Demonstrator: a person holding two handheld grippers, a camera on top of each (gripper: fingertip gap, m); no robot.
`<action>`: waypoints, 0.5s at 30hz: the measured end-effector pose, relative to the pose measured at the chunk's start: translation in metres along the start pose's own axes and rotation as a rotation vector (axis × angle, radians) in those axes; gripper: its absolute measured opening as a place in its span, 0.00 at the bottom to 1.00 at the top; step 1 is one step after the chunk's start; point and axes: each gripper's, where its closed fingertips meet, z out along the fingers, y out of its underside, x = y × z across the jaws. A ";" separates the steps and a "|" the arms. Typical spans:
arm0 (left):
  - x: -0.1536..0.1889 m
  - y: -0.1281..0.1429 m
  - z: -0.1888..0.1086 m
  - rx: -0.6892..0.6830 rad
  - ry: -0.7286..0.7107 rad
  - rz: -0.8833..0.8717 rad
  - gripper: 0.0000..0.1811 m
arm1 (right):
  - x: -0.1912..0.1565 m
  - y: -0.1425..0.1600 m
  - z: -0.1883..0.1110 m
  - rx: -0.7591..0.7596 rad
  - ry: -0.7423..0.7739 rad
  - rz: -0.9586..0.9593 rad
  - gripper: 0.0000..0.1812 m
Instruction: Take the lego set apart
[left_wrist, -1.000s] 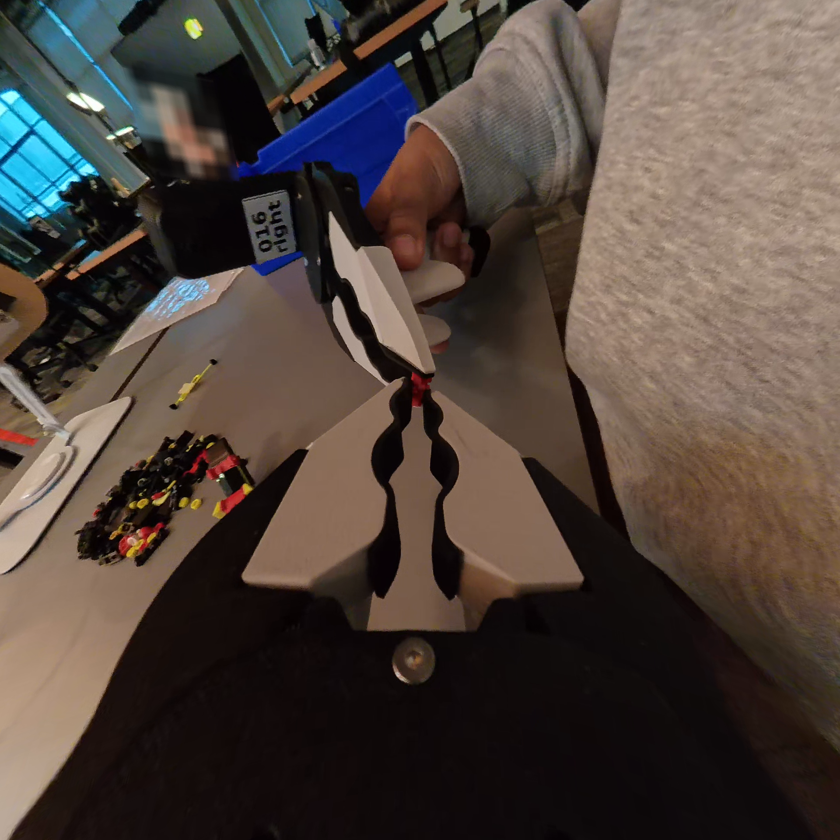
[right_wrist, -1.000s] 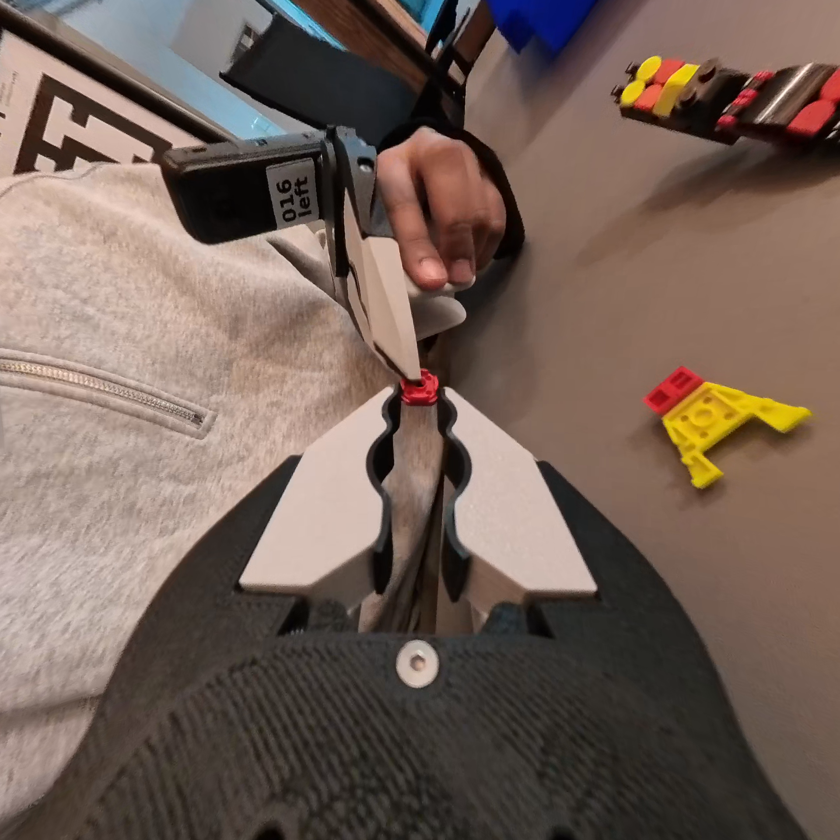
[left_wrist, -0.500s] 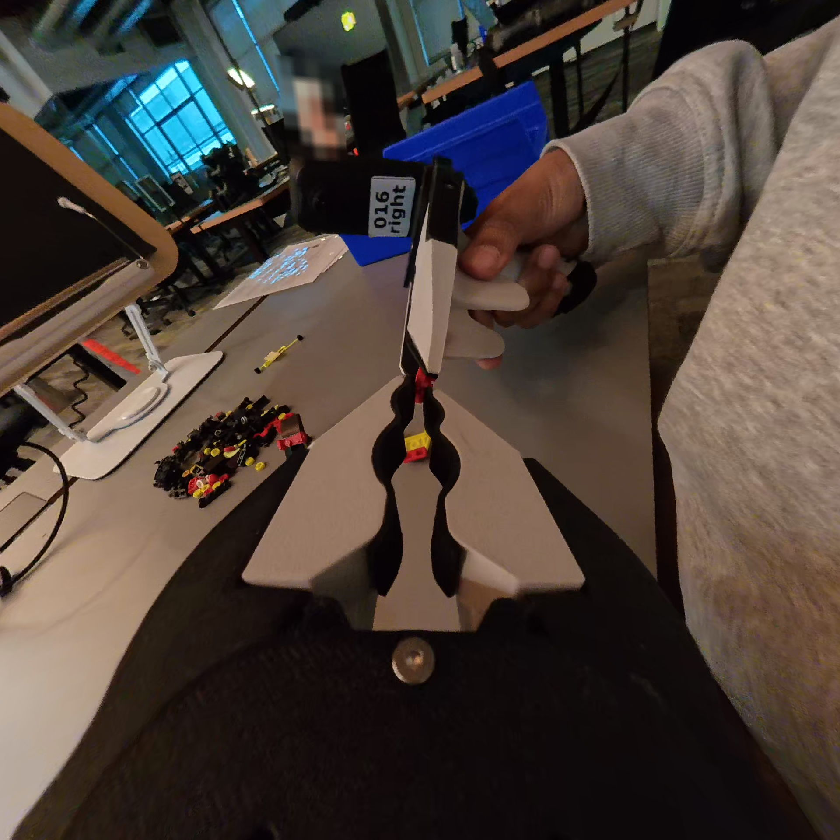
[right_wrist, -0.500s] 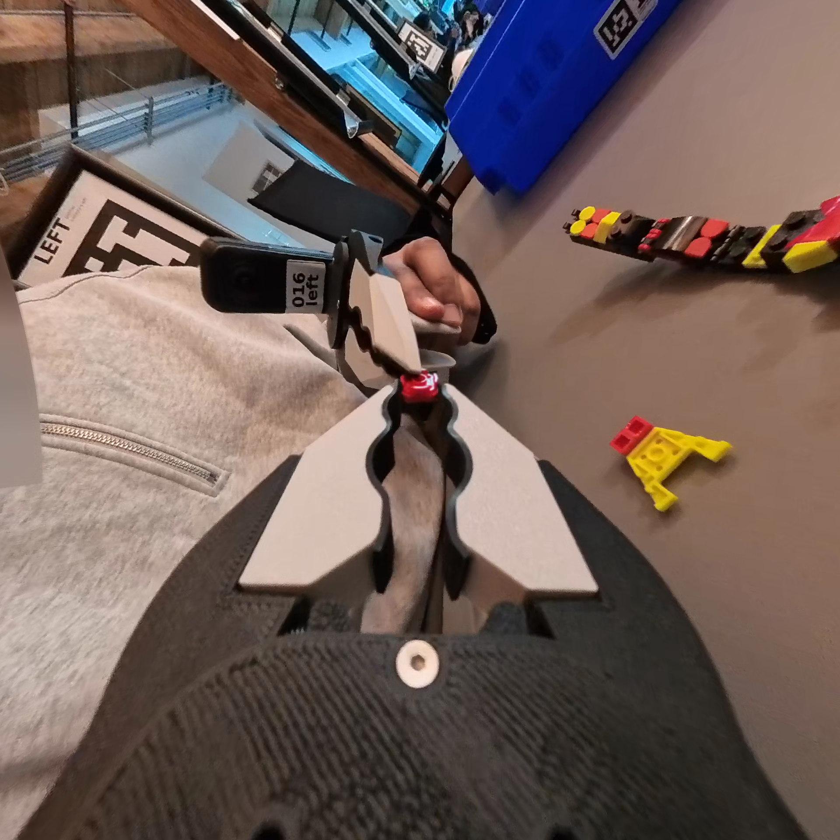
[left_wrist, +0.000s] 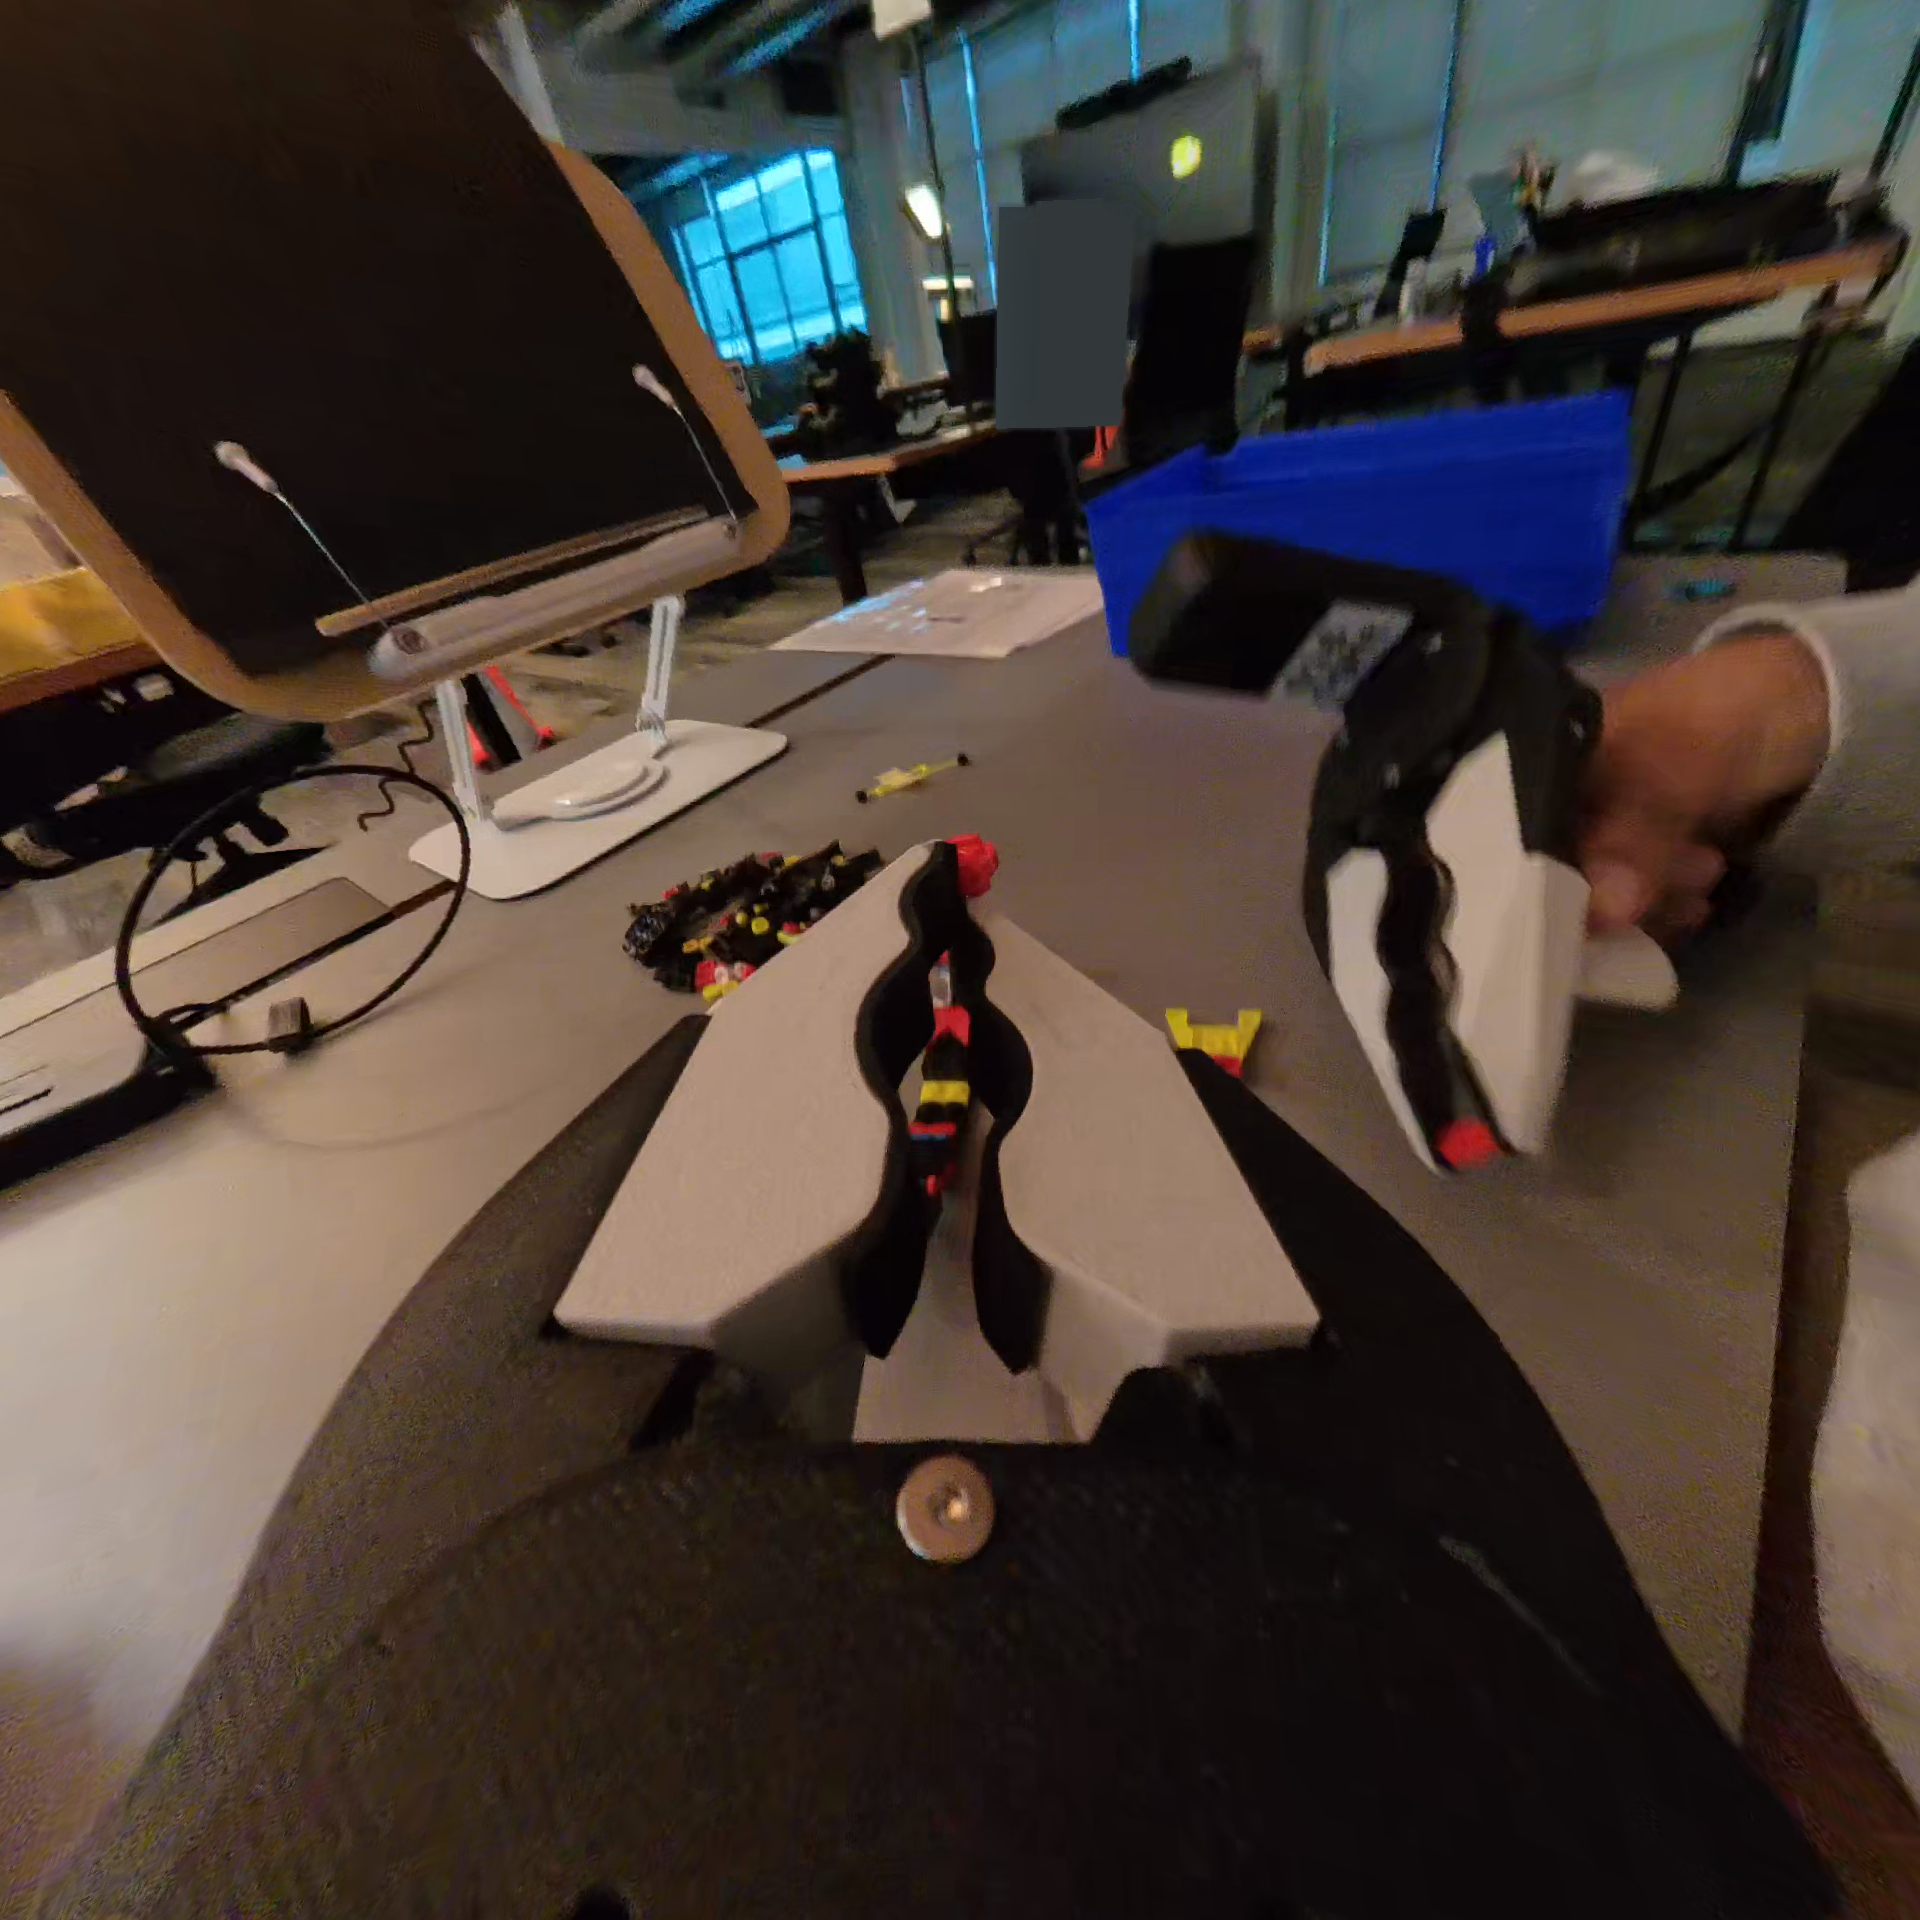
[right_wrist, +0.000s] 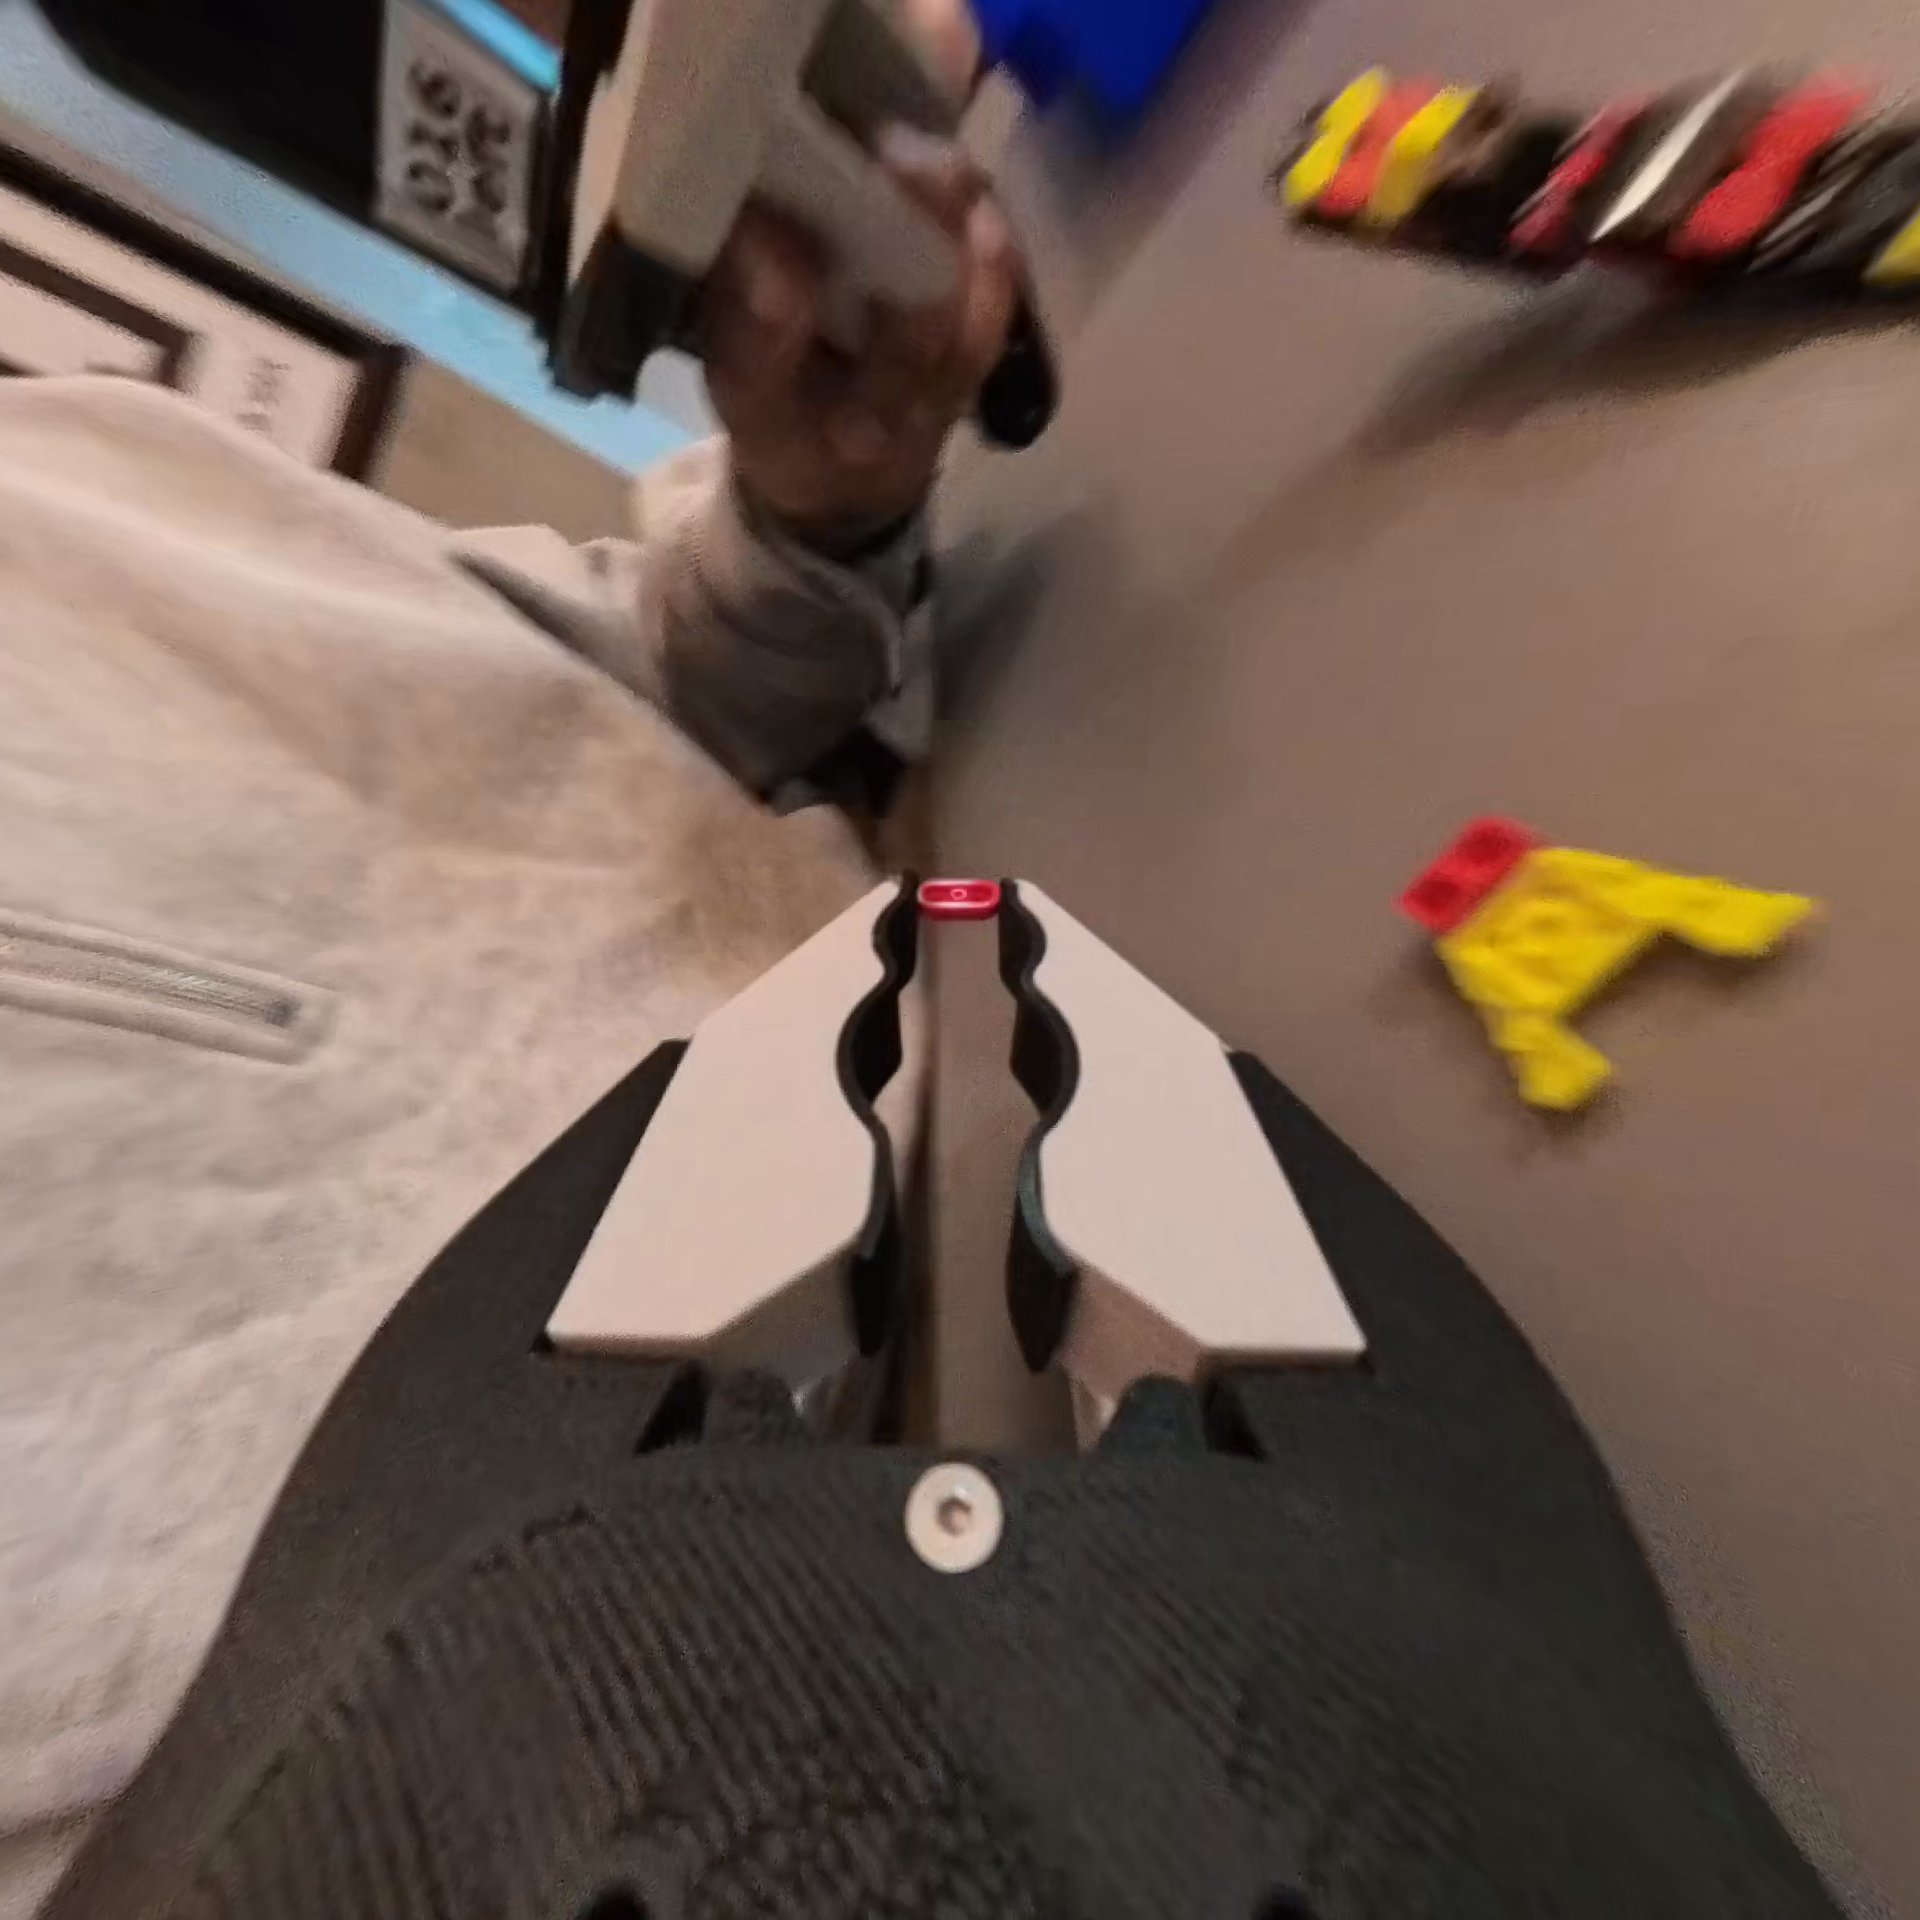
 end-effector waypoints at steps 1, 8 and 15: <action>0.006 0.003 0.000 -0.012 0.025 0.003 0.00 | 0.009 -0.008 -0.008 0.026 0.070 -0.031 0.08; 0.026 0.014 0.011 -0.039 0.135 -0.077 0.00 | 0.014 -0.035 -0.041 0.205 0.082 -0.059 0.08; 0.022 0.014 0.011 -0.025 0.145 -0.182 0.00 | -0.021 -0.063 -0.056 0.427 -0.155 -0.094 0.07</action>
